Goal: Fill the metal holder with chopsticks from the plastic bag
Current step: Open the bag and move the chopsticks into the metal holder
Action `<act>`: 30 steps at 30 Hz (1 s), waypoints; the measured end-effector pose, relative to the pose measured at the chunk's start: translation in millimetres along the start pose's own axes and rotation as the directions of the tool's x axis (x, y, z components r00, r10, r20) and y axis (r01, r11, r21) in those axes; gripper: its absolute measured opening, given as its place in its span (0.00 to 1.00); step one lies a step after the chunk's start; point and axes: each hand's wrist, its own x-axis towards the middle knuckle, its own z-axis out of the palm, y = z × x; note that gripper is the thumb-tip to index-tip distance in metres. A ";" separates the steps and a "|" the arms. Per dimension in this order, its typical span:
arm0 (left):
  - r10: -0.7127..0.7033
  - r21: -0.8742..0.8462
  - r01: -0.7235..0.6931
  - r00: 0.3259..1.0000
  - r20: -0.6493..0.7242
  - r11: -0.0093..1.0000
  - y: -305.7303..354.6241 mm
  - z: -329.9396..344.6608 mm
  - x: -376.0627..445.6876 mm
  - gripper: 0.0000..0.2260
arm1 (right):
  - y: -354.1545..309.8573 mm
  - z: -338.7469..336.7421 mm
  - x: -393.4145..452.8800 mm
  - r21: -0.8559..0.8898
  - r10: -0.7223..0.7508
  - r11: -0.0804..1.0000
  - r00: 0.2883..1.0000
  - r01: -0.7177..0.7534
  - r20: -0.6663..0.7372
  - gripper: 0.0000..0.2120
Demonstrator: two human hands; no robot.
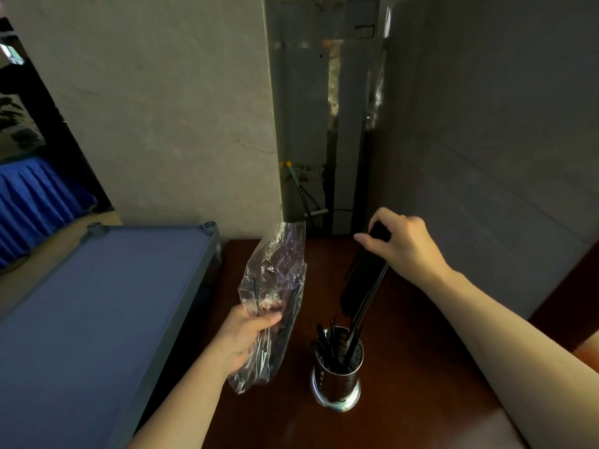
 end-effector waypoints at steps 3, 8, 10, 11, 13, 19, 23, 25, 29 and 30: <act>0.018 -0.017 -0.018 1.000 0.000 1.000 3.3 4.5 0.5 0.14 | 3.9 14.7 -10.9 0.003 -0.018 1.000 0.999 0.018 0.043 0.13; 0.050 -0.066 -0.049 0.999 0.007 0.997 9.4 12.1 0.9 0.15 | 6.3 33.3 -20.8 0.049 -0.070 0.997 0.995 0.067 0.072 0.12; 0.054 -0.076 -0.053 0.999 0.002 0.996 9.3 13.7 1.3 0.16 | 7.8 40.2 -26.1 0.028 -0.084 0.996 0.994 0.082 0.077 0.12; 0.055 -0.083 -0.055 0.998 0.002 0.995 9.1 14.1 1.3 0.16 | 8.2 43.7 -29.4 0.011 -0.097 0.995 0.992 0.096 0.076 0.12; 0.057 -0.088 -0.057 0.998 -0.001 0.994 7.6 14.8 0.8 0.15 | 9.1 50.6 -37.1 -0.017 -0.120 0.992 0.990 0.122 0.075 0.12; 0.073 -0.069 -0.075 0.997 -0.025 0.995 0.7 16.5 -1.8 0.15 | 15.7 62.5 -64.0 -0.052 -0.201 0.978 0.977 0.204 0.067 0.12; 0.062 -0.076 -0.064 0.997 -0.036 0.995 -2.7 18.5 -3.3 0.15 | 20.5 69.4 -84.1 -0.014 -0.248 0.968 0.966 0.250 0.069 0.12; 0.058 -0.074 -0.060 0.998 -0.034 0.995 -4.4 19.3 -3.8 0.15 | 21.4 72.0 -93.3 -0.003 -0.270 0.963 0.961 0.271 0.059 0.12; 0.056 -0.074 -0.058 0.998 -0.031 0.996 -7.3 20.4 -4.3 0.14 | 23.6 69.0 -106.4 -0.019 -0.254 0.967 0.967 0.253 -0.020 0.13; 0.058 -0.072 -0.060 0.998 -0.033 0.996 -7.9 20.7 -4.4 0.14 | 24.2 67.0 -108.3 -0.022 -0.239 0.971 0.970 0.238 -0.041 0.13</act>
